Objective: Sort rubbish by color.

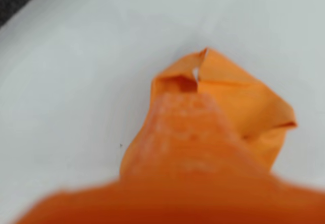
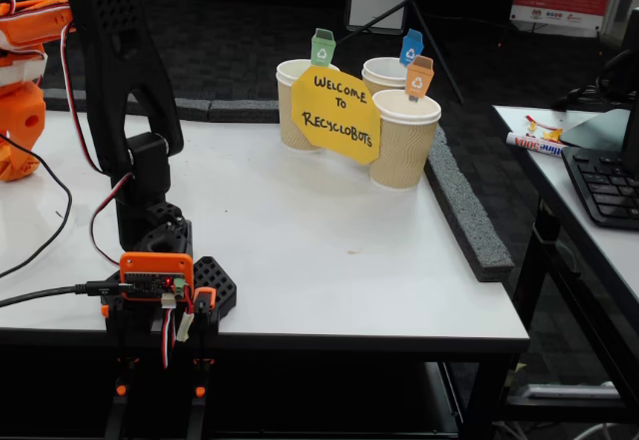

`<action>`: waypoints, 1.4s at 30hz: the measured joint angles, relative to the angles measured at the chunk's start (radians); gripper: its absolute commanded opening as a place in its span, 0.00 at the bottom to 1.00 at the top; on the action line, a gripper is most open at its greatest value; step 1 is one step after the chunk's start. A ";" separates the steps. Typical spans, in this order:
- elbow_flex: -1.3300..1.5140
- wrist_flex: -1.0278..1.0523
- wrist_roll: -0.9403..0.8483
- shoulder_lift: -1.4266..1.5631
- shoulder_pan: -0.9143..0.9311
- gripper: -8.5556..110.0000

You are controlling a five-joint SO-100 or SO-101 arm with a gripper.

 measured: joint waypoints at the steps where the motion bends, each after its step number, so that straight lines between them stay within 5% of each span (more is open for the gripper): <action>1: -0.002 0.000 0.000 0.000 0.000 0.09; 12: 0.021 0.031 0.000 0.084 0.000 0.09; 27: 0.503 0.060 0.000 0.954 0.006 0.07; 42: 0.649 0.238 0.000 1.612 0.410 0.07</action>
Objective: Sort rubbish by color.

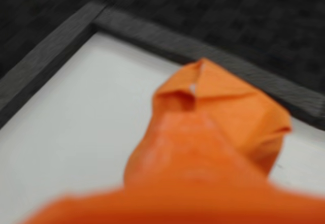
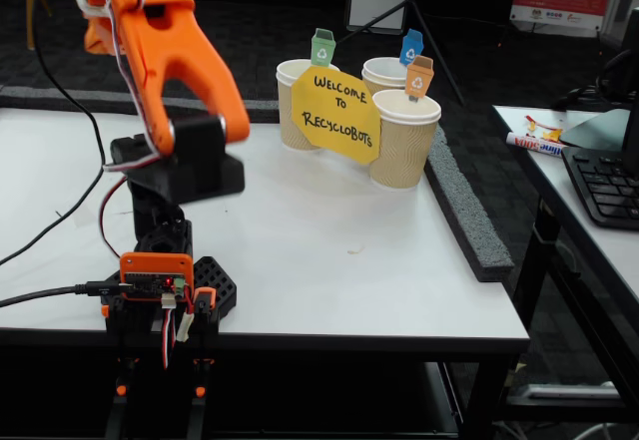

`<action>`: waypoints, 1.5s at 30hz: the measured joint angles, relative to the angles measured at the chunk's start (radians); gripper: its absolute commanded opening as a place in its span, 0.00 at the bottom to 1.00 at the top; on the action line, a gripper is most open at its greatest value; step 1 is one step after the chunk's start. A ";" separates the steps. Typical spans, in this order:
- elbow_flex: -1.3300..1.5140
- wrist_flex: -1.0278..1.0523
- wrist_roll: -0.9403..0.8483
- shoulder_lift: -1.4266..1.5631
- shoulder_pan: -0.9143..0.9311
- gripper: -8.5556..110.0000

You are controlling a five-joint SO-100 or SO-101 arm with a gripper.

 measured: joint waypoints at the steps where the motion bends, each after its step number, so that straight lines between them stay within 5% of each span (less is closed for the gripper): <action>1: 0.005 0.014 0.000 0.026 0.015 0.07; 16: 0.078 0.144 0.000 0.311 0.310 0.07; 30: 0.078 0.178 0.000 0.314 0.747 0.07; 45: 0.078 0.229 0.000 0.376 0.992 0.07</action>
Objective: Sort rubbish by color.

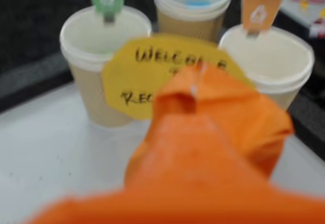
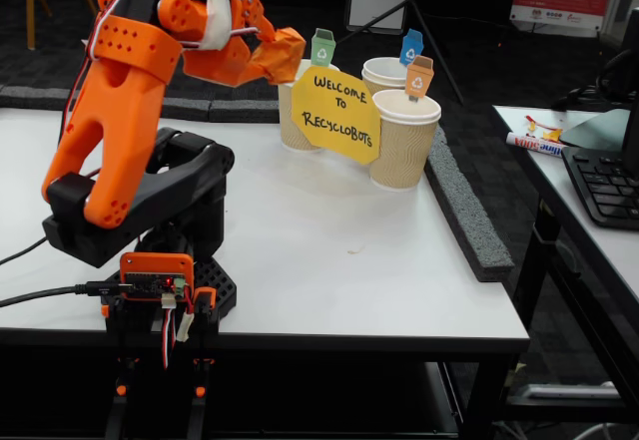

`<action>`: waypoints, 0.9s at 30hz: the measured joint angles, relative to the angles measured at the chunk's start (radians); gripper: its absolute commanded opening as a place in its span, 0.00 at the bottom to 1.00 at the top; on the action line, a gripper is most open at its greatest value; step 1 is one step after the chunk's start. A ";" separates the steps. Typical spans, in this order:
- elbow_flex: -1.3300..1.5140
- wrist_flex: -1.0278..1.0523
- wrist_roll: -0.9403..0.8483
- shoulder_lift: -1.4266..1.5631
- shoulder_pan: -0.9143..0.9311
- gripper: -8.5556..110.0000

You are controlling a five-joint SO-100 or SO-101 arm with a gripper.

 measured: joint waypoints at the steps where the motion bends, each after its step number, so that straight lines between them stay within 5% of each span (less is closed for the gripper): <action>1: 0.000 0.002 0.000 0.000 0.005 0.07; 27: -0.221 0.046 0.000 0.000 0.026 0.07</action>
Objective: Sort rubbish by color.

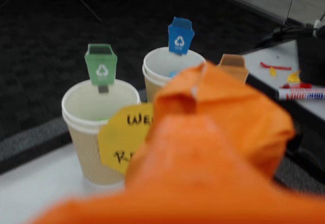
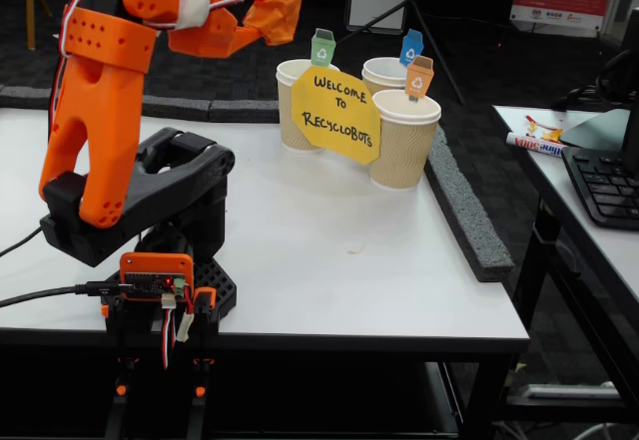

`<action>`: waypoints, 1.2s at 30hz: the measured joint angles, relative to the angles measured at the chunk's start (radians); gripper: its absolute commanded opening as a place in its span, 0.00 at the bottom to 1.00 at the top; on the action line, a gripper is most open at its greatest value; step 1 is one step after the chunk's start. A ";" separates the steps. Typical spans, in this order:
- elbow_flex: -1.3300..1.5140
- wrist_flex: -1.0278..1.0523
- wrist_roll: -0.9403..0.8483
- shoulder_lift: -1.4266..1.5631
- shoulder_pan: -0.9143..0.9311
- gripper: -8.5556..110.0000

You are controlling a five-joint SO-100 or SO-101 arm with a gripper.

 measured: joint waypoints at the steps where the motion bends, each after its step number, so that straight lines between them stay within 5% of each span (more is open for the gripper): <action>1: -0.003 0.000 0.000 0.002 0.000 0.07; 36: -0.239 0.101 0.000 -0.357 -0.054 0.07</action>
